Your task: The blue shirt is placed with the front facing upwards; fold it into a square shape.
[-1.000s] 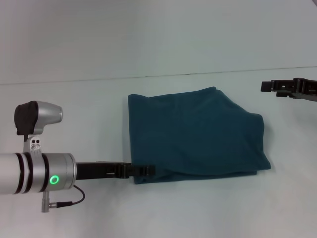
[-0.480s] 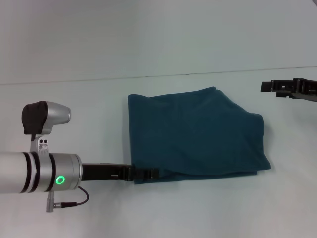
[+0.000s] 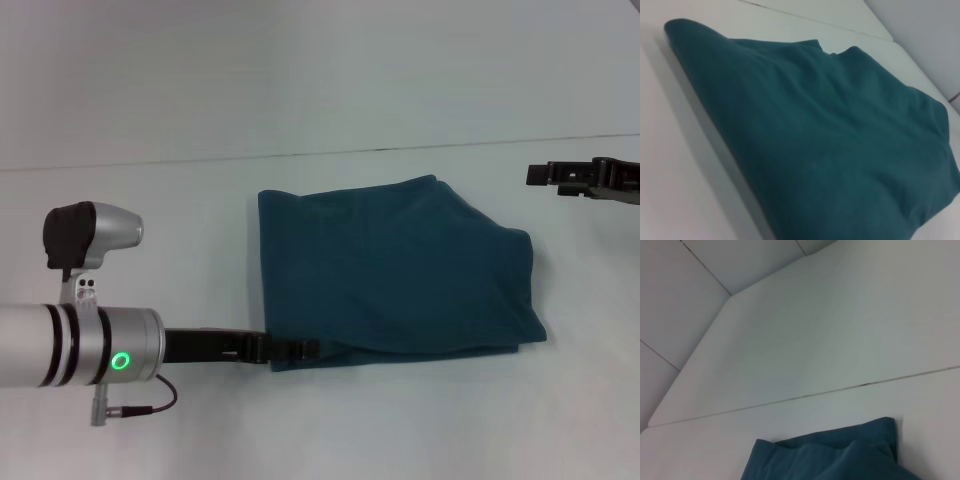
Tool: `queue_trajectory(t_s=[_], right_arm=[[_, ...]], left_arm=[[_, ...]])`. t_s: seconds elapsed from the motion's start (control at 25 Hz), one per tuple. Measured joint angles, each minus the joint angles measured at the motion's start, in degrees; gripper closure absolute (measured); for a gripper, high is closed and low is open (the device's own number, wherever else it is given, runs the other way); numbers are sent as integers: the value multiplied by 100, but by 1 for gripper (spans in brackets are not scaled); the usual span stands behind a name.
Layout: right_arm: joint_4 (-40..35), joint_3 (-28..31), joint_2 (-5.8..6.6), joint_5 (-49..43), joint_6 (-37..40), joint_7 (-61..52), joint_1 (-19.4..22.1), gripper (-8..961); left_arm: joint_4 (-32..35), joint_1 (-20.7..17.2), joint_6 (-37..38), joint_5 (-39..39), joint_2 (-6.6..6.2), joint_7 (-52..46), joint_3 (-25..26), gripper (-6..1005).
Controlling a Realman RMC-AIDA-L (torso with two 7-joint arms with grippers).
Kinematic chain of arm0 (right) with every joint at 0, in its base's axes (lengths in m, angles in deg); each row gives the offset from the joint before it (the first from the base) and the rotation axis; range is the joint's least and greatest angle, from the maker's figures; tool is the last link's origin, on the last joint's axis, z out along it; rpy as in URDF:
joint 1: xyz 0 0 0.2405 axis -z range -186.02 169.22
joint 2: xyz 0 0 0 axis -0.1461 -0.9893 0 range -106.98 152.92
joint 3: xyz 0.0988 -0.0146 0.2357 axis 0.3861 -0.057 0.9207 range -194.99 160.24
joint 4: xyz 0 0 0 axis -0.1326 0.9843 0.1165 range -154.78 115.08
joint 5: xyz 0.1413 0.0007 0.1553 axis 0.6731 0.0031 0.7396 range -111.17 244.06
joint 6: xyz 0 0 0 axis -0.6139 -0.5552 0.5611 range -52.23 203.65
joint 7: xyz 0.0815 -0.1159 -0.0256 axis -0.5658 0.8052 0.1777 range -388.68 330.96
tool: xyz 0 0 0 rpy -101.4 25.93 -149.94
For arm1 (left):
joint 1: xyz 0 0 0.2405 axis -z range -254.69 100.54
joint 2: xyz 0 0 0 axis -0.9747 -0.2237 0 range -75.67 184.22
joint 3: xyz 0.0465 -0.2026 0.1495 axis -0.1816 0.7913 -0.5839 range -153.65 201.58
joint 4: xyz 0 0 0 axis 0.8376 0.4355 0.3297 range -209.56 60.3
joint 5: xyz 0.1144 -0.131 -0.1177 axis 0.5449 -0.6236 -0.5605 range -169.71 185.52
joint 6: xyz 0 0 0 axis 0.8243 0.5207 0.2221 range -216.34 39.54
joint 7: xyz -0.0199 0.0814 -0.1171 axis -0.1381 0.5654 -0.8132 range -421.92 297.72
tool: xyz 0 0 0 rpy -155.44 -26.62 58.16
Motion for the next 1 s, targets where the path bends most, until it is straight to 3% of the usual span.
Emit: queue_trajectory(t_s=[0.44, 1.0], right_arm=[[0, 0, 0, 0, 0, 0, 0, 186], [-54, 0, 0, 0, -1, -6, 0, 187]], left_arm=[[43, 16, 27, 230, -38, -247, 24, 98], [44, 163, 29, 229, 49, -201, -28, 99]])
